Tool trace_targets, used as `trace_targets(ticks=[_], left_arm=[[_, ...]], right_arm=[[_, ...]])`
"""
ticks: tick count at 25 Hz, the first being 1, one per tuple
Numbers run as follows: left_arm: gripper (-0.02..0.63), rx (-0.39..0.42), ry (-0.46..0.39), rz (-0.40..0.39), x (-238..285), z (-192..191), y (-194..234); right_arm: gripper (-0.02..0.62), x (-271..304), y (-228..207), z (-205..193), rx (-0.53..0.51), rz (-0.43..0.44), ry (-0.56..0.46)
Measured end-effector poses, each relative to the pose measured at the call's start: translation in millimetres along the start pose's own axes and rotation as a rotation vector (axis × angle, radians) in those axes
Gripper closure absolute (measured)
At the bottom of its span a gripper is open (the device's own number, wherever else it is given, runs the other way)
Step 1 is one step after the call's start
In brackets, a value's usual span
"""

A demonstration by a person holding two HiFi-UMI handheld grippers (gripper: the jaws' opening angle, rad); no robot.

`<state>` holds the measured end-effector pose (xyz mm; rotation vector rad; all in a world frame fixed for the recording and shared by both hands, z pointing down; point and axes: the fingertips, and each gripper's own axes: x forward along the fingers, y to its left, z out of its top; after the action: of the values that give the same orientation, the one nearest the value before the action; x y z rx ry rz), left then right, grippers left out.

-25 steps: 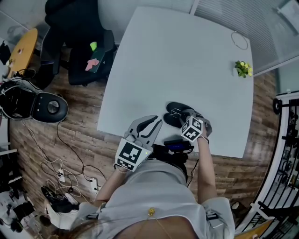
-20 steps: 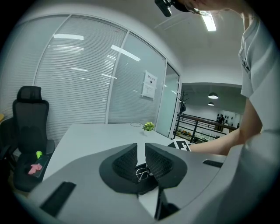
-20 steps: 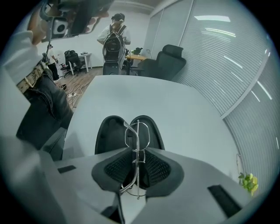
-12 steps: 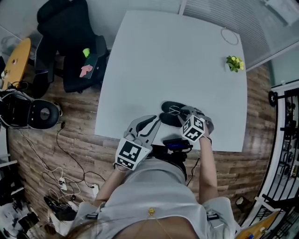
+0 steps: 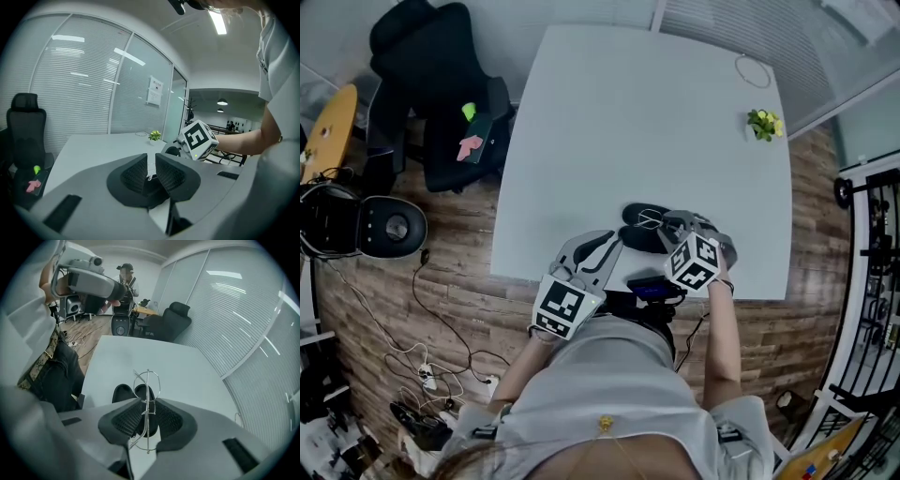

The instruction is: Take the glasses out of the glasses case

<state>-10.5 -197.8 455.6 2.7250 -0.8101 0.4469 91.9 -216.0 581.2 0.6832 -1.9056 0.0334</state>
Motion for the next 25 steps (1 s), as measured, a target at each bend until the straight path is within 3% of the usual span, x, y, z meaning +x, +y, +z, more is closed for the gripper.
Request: trace_targets(ticks=[12, 25], left_arm=[[0.540, 0.005, -0.005, -0.017, -2.6, -1.5, 1.7], [0.540, 0.011, -0.008, -0.025, -3.9, -1.6, -0.6]], right_arm=[[0.497, -50.1, -8.6, 36.5, -0.040, -0.057, -0.047], [0.497, -54.7, -2.6, 33.6, -0.042, -0.048, -0.040]])
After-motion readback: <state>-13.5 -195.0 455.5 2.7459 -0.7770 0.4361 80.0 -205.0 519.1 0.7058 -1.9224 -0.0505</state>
